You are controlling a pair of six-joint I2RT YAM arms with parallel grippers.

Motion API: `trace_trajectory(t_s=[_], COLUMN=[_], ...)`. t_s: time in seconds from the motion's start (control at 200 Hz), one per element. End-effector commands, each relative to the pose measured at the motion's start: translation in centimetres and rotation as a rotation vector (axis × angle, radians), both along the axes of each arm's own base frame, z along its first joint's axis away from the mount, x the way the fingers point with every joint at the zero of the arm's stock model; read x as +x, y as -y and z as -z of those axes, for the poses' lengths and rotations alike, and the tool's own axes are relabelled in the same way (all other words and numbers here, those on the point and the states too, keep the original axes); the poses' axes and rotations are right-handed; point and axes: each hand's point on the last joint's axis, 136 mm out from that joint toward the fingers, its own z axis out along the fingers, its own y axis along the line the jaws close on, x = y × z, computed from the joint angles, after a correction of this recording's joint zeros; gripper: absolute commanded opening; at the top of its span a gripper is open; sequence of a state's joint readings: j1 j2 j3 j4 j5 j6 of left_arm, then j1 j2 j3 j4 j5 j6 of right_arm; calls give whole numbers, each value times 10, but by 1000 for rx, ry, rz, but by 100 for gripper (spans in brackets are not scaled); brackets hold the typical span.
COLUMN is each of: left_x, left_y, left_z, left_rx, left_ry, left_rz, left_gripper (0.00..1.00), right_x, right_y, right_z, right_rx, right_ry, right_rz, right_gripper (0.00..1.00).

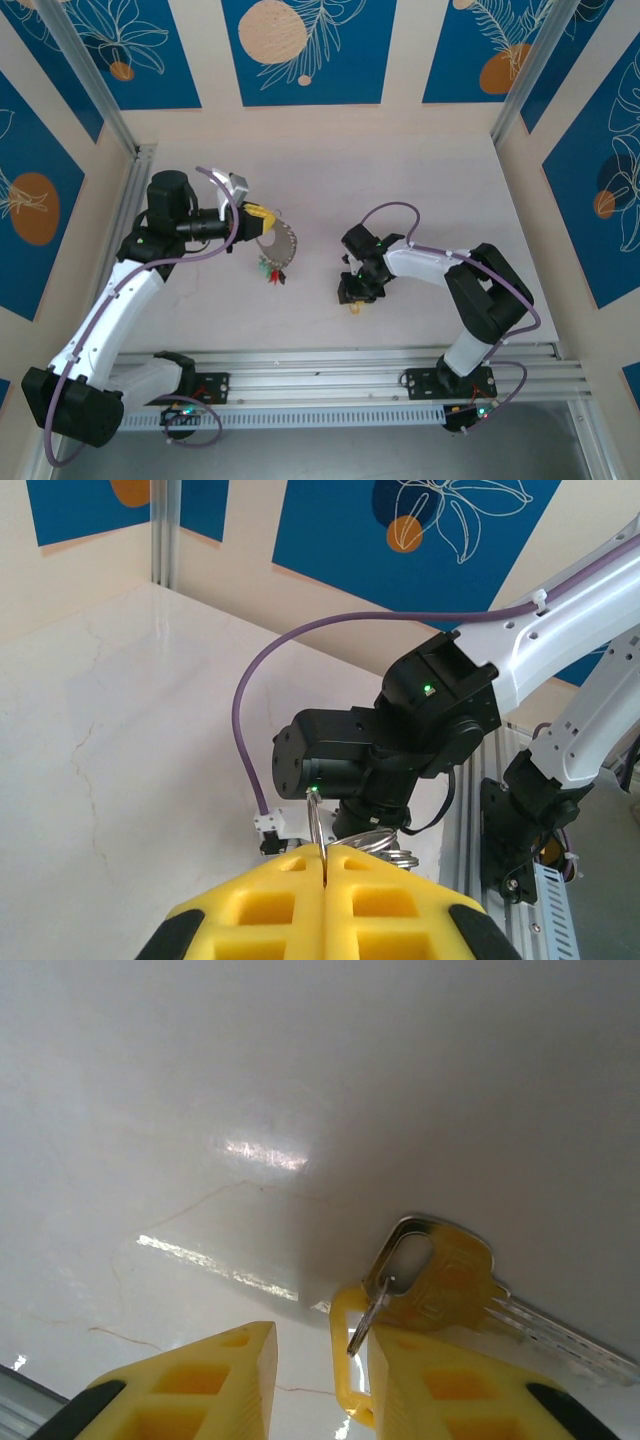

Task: Put the keys on the keyring

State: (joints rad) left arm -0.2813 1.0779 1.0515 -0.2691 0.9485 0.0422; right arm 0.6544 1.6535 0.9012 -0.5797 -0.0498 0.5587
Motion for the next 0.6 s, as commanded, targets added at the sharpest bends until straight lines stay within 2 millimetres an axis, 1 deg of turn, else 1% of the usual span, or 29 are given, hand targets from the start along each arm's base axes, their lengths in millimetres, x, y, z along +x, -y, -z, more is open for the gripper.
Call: trace_trajectory(t_s=[0.0, 0.19, 0.275, 0.38, 0.595], left_x=[-5, -6, -6, -7, -7], left_y=[-2, -1, -1, -1, -1], left_z=[-16, -18, -17, -18, -18], left_rx=[-35, -49, -53, -56, -60], left_ry=[55, 57, 52, 53, 53], left_rz=[17, 28, 30, 32, 33], left_gripper=[0, 0, 0, 0, 0], right_x=[9, 11, 13, 16, 17], right_y=[5, 16, 20, 21, 23], right_z=[-3, -12, -13, -15, -22], right_rx=[-40, -88, -111, -124, -122], right_ry=[31, 73, 89, 108, 154], right_rz=[15, 12, 9, -7, -53], right_gripper=[31, 31, 31, 31, 32])
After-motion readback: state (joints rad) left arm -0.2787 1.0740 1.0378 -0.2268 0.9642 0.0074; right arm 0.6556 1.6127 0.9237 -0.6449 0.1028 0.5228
